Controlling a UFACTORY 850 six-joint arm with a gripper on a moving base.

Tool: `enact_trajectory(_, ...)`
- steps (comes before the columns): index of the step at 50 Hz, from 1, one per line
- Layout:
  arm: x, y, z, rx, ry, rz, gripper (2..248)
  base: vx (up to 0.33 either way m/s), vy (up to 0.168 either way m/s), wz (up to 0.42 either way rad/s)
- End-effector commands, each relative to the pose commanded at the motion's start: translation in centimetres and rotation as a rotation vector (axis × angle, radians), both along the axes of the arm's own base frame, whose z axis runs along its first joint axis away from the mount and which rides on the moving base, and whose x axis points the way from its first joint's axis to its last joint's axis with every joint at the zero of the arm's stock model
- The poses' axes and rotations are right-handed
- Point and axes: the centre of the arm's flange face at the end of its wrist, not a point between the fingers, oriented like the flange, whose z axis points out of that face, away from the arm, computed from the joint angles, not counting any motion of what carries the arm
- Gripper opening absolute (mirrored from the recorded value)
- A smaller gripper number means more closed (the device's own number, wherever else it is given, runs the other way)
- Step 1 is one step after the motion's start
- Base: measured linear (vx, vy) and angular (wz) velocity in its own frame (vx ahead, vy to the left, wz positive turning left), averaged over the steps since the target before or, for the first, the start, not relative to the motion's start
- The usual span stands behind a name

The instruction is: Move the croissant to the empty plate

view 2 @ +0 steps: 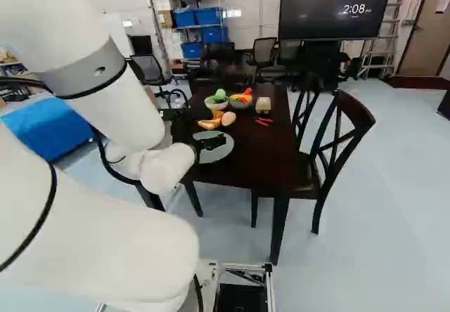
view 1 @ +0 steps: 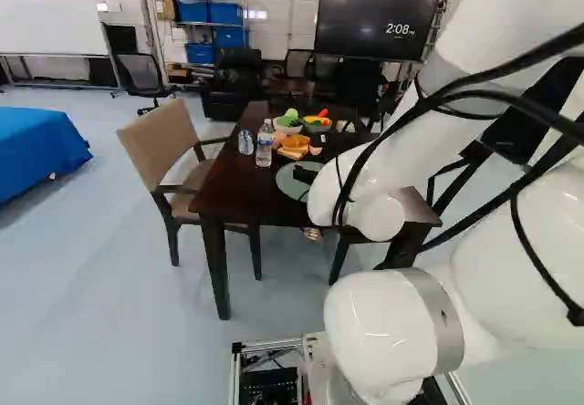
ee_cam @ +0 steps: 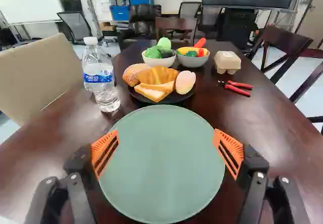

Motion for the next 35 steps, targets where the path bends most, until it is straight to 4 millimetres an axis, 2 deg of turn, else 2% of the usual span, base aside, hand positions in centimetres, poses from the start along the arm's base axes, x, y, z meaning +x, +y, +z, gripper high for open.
enact_trajectory(32, 0.00, 0.00, 0.00, 0.000, 0.000, 0.000, 247, 0.028, 0.000, -0.001)
enact_trajectory(35, 0.99, -0.09, 0.76, 0.000, -0.017, -0.003, 247, 0.000, 0.000, 0.000)
